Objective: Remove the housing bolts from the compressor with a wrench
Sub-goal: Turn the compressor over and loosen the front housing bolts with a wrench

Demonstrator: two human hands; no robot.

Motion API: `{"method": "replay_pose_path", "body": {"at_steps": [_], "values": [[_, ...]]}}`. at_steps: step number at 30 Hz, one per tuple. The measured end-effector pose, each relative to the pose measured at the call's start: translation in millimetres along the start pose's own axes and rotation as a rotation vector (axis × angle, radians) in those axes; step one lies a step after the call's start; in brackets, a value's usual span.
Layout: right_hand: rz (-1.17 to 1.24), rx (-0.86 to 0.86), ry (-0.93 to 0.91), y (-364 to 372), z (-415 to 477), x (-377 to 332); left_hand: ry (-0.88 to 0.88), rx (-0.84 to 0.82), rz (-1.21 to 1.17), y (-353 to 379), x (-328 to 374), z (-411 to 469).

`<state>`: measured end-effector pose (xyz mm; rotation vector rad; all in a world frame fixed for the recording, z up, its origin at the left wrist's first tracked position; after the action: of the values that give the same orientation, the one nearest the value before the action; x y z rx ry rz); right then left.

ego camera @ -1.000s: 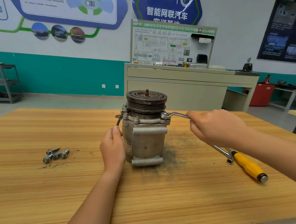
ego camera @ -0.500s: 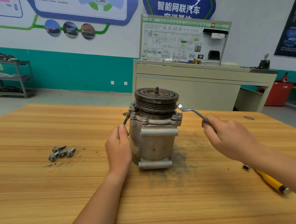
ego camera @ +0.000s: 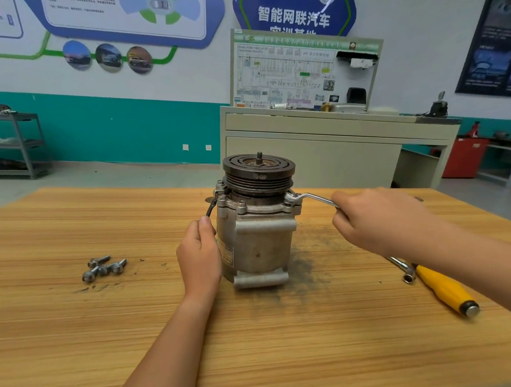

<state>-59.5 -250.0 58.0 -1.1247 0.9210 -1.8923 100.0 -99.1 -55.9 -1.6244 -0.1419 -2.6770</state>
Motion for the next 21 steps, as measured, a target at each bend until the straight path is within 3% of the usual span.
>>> {"method": "replay_pose_path", "body": {"at_steps": [7,13,17,21], "values": [[-0.305,0.006,-0.166,-22,-2,-8,0.003,-0.012,-0.010,-1,1,-2],[-0.304,-0.069,-0.184,-24,2,-5,-0.005,-0.013,-0.012,0,1,-3],[-0.431,-0.083,-0.238,-24,17,7,-0.006,-0.017,-0.015,-1,1,-3],[-0.387,-0.002,-0.186,-13,43,12,-0.009,-0.020,-0.022,0,2,-3]]}}
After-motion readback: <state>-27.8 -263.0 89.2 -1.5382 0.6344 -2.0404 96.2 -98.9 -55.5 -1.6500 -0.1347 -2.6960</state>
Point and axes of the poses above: each hand's wrist, its own z-axis towards the middle knuckle, its own y-axis out of the palm, x = y × z, the point moved 1 cm from there along z, towards the middle knuckle, and after that the axes turned 3 degrees about x, right-handed, at the moved point
